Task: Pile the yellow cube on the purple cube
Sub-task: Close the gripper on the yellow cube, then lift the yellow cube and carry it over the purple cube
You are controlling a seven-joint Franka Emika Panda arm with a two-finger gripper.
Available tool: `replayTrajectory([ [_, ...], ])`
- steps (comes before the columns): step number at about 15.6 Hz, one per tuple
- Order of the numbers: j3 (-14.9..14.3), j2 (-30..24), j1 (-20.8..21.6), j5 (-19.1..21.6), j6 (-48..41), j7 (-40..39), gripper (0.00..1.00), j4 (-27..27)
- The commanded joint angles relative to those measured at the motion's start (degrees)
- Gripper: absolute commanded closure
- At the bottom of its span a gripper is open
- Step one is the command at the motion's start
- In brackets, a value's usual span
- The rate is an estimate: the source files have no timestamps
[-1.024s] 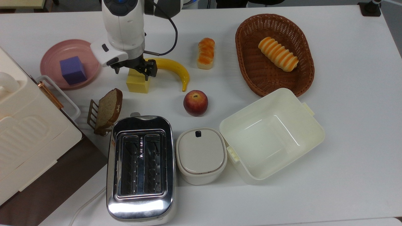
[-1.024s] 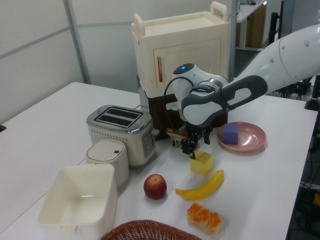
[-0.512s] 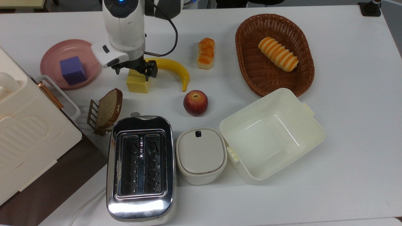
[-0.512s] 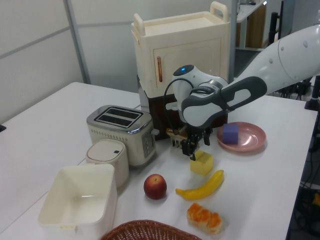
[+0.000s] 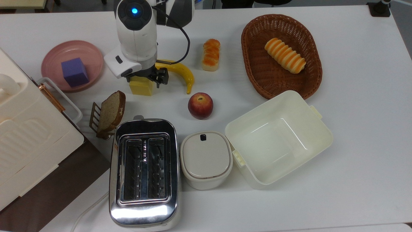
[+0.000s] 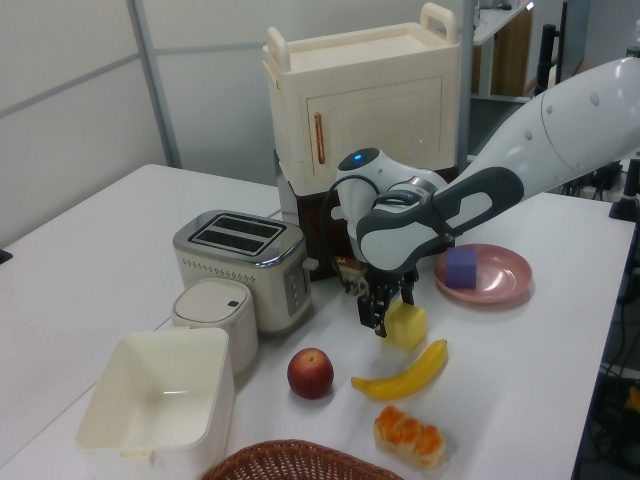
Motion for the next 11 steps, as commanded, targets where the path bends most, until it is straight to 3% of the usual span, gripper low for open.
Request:
replayTrajectory([
  [1, 0.0, -0.1, 0.1, -1.1, 1.6, 0.8, 0.56, -1.2],
  [2, 0.0, -0.2, -0.1, -1.1, 1.6, 0.7, 0.71, -1.2],
  [4, 0.0, -0.3, -0.1, -1.1, 1.5, 0.5, 0.79, -1.1],
  [7, 0.0, -0.9, -0.2, -1.0, 1.5, 0.8, 0.81, -0.9],
  [11, 0.0, -7.0, -2.8, -0.2, 0.8, 2.1, 0.81, -1.3],
])
